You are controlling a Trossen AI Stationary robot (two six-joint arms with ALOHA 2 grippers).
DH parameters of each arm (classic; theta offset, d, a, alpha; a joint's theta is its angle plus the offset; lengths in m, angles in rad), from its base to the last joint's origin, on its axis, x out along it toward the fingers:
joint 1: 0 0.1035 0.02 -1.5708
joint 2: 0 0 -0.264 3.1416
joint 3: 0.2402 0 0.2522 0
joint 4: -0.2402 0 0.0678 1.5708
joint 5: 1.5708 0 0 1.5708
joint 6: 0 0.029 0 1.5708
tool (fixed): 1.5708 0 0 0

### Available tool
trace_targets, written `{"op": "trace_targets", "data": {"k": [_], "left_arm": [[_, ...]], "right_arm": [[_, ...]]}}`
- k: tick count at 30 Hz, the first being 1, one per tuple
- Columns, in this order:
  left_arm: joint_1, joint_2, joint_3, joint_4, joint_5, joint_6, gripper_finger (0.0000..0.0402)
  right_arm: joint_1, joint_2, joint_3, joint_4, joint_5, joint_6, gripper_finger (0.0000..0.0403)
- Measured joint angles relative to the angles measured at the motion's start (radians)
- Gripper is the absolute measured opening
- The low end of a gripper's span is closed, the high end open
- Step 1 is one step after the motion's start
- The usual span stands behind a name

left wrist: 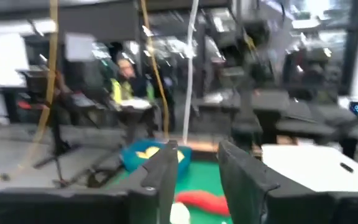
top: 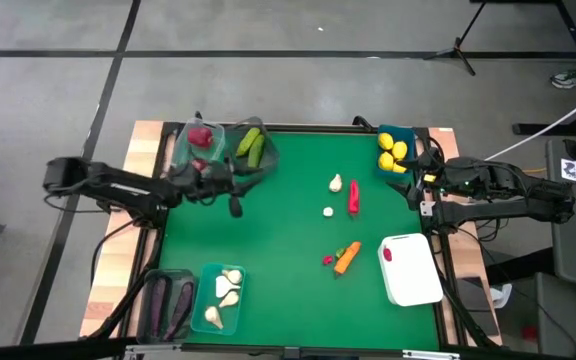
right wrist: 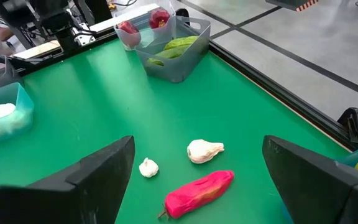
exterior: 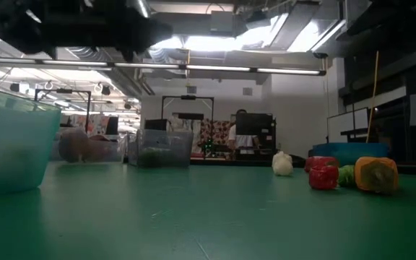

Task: Sort produce into baskets
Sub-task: Put the garlic into the green bin

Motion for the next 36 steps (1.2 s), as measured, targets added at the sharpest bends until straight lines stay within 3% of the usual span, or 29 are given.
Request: {"op": "trace_targets", "data": {"k": [5,9,15,25,36], "left_arm": [[-0.01,0.238,0.119,0.026,0.117,0.004,0.016],[-0.033,0.42,0.246,0.008,0.174,0.095,0.0199],[-0.034,0.58,0.412,-0.093,0.206,0.141,0.024],[-0.04,0.817,0.59,-0.108,0.24,0.175,0.0275],[-0.041,1.03,0.786,-0.131,0.253,0.14,0.0278]], "right_arm": [[0.0,0.0,0.0,0.007,0.0,0.0,0.0351],[0.0,0.0,0.0,0.007,0.0,0.0,0.0351],[0.0,0.0,0.0,0.007,0.0,0.0,0.0351],[0.0,0.0,0.0,0.006,-0.001,0.0,0.0351],[0.0,0.0,0.0,-0.001,-0.007,0.0,0.0351]]}}
